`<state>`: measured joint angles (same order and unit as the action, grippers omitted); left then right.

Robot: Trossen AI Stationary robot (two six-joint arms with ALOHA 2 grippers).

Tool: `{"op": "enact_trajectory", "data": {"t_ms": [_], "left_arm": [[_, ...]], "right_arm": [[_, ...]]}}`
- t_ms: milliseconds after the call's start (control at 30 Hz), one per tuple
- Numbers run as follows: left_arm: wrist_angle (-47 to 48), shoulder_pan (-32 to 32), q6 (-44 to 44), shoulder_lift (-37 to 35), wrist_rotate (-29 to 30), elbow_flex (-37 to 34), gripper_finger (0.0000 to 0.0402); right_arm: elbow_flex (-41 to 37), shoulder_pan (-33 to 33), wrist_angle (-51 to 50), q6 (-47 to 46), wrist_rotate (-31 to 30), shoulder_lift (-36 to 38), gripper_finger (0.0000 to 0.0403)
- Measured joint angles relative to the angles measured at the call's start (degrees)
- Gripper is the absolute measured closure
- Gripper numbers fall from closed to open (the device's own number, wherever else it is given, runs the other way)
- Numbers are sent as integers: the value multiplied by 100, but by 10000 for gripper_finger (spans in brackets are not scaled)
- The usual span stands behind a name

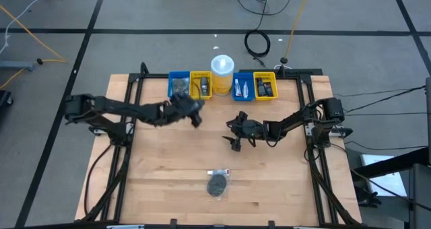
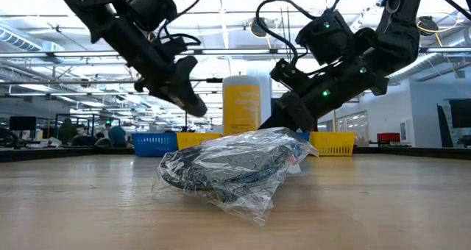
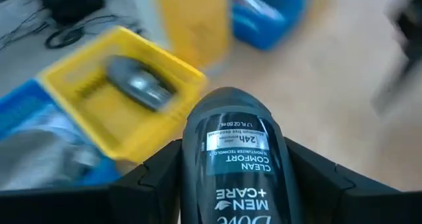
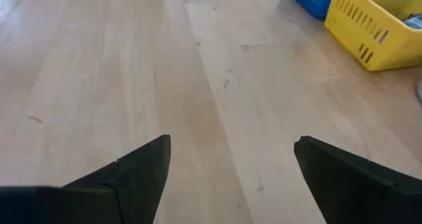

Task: Pick & Place Travel size toiletries
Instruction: Put the gray deodorant into the left yellow bin

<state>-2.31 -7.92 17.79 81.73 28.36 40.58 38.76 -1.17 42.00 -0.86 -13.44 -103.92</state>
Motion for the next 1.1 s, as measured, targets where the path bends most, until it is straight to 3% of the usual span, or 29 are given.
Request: {"op": "enact_trajectory", "data": {"t_ms": [233, 400, 733, 1100], "left_arm": [[-826, -1416, 196, 184, -474, 2, 194], [-1354, -1953, 370, 575, -566, 34, 194], [-1312, -2131, 633, 1504, -525, 620, 185], [-1065, -2254, 701, 1646, -383, 870, 183]], "right_arm": [[-2, 0, 164, -20, -1, 0, 91], [-2, 0, 254, -20, 1, 0, 92], [-2, 0, 259, -22, 3, 0, 92], [-2, 0, 236, -23, 3, 0, 92]]}}
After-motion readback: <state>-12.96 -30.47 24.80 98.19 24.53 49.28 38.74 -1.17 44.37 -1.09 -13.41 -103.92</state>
